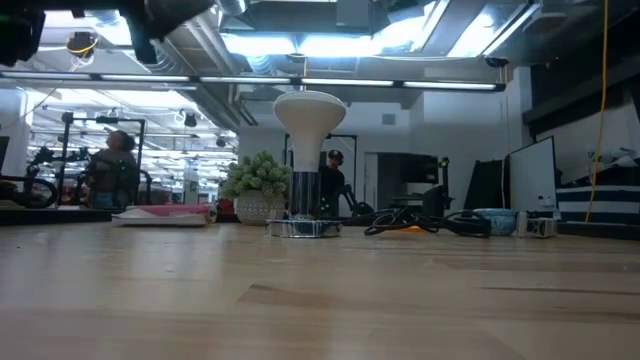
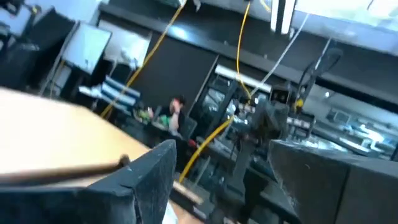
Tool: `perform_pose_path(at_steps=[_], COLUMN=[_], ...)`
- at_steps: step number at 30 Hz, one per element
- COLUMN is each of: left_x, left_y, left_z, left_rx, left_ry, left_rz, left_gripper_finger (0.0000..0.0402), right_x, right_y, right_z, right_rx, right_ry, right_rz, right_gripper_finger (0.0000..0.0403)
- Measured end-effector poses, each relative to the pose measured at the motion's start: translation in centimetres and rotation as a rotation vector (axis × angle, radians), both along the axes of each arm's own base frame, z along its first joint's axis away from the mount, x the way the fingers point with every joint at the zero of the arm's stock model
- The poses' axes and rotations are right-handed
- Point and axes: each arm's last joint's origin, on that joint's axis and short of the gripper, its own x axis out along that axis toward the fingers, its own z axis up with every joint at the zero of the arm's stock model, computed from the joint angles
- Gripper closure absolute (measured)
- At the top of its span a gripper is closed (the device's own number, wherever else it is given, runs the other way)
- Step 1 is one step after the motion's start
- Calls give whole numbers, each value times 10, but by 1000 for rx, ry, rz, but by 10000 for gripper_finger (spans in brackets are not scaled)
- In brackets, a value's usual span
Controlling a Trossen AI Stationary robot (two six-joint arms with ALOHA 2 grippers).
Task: Screw lightbulb
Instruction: Remove the white lightbulb from the silver lamp
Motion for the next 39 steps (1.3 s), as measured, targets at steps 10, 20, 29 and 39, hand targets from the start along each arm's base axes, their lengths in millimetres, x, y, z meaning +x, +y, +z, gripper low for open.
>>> perform_pose_path(at_steps=[10,20,29,39], left_x=[-8,3,6,7], left_y=[4,-2,-3,-3], left_z=[10,-16,-29,-44], left_rx=[-10,-32,6,-26], left_ry=[-23,178,303,407], left_rz=[5,-51,-50,-58], left_gripper_finger=[155,155,155,155], right_x=[-24,-11,15,55], right_y=[-6,-4,2,12], right_z=[10,4,-9,-40], right_rx=[18,9,-16,-146], right_ry=[-76,-30,69,276], right_rz=[0,-39,-45,-51], right_gripper_finger=[395,395,315,185])
